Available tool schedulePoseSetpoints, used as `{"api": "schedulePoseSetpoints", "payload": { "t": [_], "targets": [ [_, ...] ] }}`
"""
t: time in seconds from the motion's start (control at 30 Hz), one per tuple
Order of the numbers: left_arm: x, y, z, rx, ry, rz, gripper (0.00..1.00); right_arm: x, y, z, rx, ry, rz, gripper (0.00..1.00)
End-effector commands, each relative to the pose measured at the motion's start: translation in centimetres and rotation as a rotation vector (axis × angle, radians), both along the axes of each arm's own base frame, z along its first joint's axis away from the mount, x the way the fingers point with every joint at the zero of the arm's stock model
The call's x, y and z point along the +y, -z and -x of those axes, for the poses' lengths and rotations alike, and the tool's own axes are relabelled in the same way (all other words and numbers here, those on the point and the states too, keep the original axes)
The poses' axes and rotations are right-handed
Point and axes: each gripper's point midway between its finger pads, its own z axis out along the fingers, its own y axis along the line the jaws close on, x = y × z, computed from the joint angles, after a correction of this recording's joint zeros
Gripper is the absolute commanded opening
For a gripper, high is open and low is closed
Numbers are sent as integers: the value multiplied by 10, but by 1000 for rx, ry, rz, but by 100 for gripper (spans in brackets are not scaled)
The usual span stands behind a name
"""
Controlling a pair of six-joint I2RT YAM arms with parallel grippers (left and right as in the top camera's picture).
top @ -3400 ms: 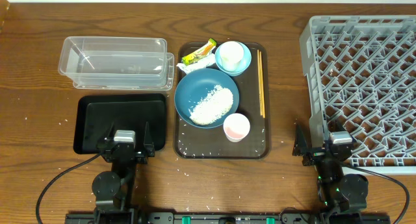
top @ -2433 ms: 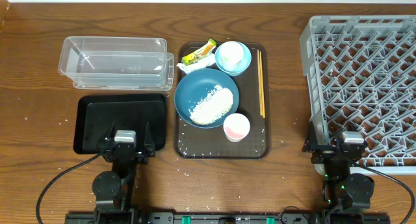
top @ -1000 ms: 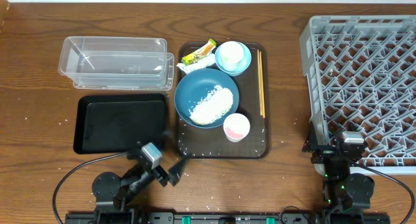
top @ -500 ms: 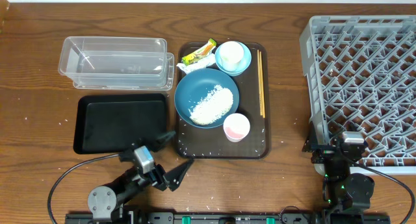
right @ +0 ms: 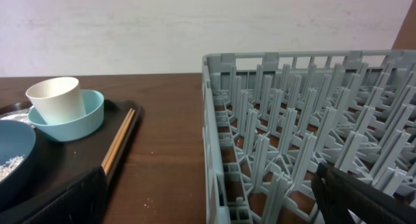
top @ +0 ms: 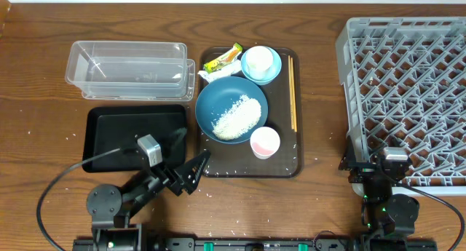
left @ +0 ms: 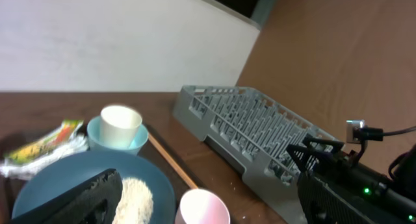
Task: Sort waste into correct bins and load items into the dishwasher rack
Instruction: 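Move the left gripper over the blue rice plate's rim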
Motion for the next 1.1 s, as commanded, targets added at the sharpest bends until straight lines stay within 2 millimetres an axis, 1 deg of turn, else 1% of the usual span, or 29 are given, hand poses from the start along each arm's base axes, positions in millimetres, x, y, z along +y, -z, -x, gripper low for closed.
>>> {"api": "schedulePoseSetpoints", "payload": {
  "t": [0.0,0.13,0.2,0.27,0.33,0.4,0.5,0.57,0.67,0.8,0.97,1.07],
  "targets": [
    [-9,-20,6,-70,83,-5,89,-1,2,0,6,2,11,99],
    [-8,-46,3,-149,87,46,89,-1,2,0,6,2,11,99],
    [-6,-53,-2,-147,70,55,89,-1,2,0,6,2,11,99],
    [-4,-59,-10,-112,52,58,89,-1,2,0,6,2,11,99],
    [-2,-63,-23,-44,26,31,89,-1,2,0,6,2,11,99],
    [-1,-66,-35,14,6,-32,89,-1,2,0,6,2,11,99],
    [9,-69,-54,149,-61,-128,89,-1,2,0,6,2,11,99],
    [10,-74,-58,196,-59,-170,89,-1,2,0,6,2,11,99],
    [1,-87,-59,209,15,-155,89,-1,2,0,6,2,11,99],
    [-11,-78,-50,269,123,-129,89,-1,2,0,6,2,11,99],
    [-24,-71,-55,304,170,-128,89,-1,2,0,6,2,11,99],
    [-30,-68,-65,369,124,-153,89,-1,2,0,6,2,11,99]
  ]
}}
